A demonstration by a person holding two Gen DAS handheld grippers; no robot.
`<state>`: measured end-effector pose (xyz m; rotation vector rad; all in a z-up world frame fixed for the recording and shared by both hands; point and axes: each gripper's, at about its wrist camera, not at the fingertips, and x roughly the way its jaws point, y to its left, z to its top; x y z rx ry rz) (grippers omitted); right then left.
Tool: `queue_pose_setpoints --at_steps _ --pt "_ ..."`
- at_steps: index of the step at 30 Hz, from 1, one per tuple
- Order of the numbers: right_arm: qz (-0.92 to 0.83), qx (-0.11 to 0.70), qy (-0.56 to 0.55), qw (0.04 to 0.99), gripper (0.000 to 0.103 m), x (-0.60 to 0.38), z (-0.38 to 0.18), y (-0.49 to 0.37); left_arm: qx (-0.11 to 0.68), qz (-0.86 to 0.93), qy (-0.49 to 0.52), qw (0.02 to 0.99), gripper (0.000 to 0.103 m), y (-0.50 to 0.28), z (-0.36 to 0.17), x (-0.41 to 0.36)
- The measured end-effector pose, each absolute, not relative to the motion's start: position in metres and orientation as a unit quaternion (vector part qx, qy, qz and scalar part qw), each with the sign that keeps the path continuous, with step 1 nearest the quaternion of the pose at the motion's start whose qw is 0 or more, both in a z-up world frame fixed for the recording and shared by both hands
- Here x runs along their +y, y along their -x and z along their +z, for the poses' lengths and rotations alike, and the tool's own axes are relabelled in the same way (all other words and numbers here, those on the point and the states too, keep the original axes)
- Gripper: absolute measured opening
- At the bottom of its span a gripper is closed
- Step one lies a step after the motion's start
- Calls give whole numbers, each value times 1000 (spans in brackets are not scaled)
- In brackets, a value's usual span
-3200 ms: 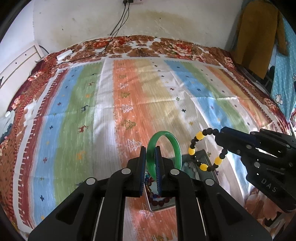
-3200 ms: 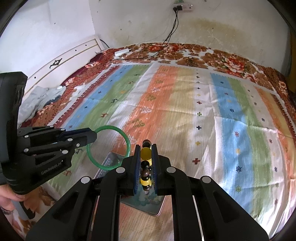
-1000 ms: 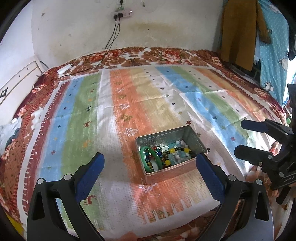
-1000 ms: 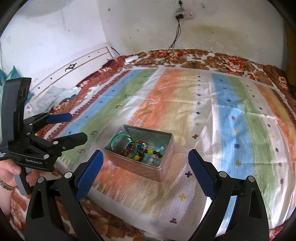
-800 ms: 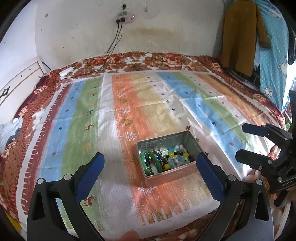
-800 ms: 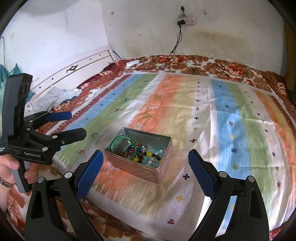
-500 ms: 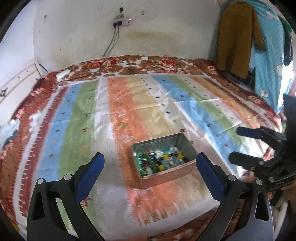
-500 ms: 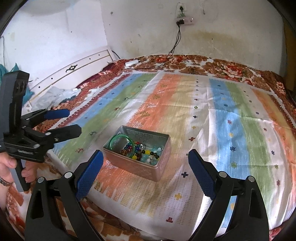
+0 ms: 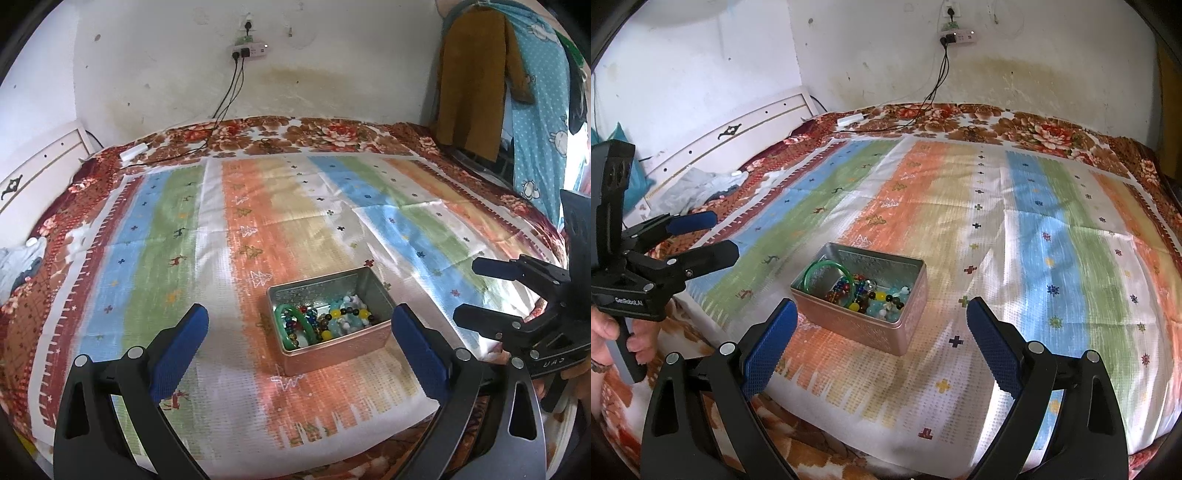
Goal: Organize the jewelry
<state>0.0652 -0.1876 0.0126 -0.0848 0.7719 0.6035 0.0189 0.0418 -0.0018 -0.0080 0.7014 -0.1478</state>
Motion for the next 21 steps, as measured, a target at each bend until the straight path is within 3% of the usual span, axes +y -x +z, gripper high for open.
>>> queue_pose_setpoints --at_steps 21 --pt "287 371 41 882 93 -188 8 -63 342 -80 -12 936 97 -19 -4 39"
